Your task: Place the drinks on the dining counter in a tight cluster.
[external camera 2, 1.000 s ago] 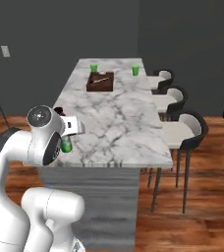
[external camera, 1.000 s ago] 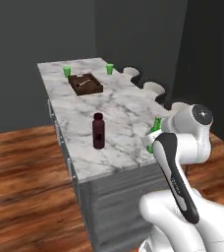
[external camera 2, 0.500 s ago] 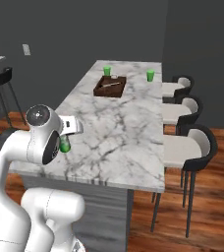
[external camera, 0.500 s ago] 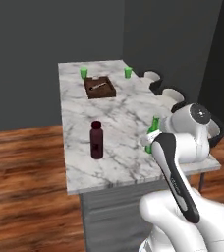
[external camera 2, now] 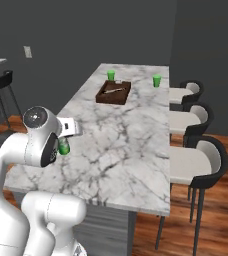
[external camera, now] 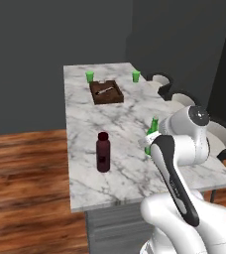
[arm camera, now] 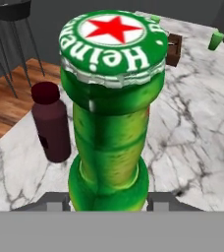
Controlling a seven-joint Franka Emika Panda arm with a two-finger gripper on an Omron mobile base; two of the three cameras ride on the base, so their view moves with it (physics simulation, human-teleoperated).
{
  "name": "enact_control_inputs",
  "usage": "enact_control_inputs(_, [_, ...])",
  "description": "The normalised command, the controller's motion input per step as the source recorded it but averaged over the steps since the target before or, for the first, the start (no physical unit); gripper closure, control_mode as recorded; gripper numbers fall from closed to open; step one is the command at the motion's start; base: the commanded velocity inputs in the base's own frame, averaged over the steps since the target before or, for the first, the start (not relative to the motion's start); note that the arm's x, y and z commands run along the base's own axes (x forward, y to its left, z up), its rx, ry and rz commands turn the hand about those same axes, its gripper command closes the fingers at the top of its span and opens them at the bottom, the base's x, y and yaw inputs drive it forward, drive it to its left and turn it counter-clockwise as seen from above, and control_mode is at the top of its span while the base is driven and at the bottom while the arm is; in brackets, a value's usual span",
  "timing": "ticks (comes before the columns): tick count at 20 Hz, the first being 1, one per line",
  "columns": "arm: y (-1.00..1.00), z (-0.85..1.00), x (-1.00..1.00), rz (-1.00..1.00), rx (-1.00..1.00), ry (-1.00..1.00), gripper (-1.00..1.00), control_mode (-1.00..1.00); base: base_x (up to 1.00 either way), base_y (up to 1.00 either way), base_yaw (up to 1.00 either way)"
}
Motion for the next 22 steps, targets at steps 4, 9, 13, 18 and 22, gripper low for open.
enact_control_inputs(4, [0.0, 0.0, 0.0, 0.0, 0.0, 0.0, 1.0, 1.0, 0.49, 0.0, -0.06])
enact_control_inputs(9, [0.0, 0.0, 0.0, 0.0, 0.0, 0.0, 1.0, 1.0, 0.0, 0.0, 0.0])
enact_control_inputs(13, [0.0, 0.0, 0.0, 0.0, 0.0, 0.0, 1.0, 1.0, 0.0, 0.0, 0.0])
enact_control_inputs(18, [0.0, 0.0, 0.0, 0.0, 0.0, 0.0, 1.0, 1.0, 0.0, 0.0, 0.0])
enact_control_inputs(22, [0.0, -0.23, 0.08, 0.13, 0.06, 0.01, 1.0, -1.0, 0.0, 0.0, 0.0])
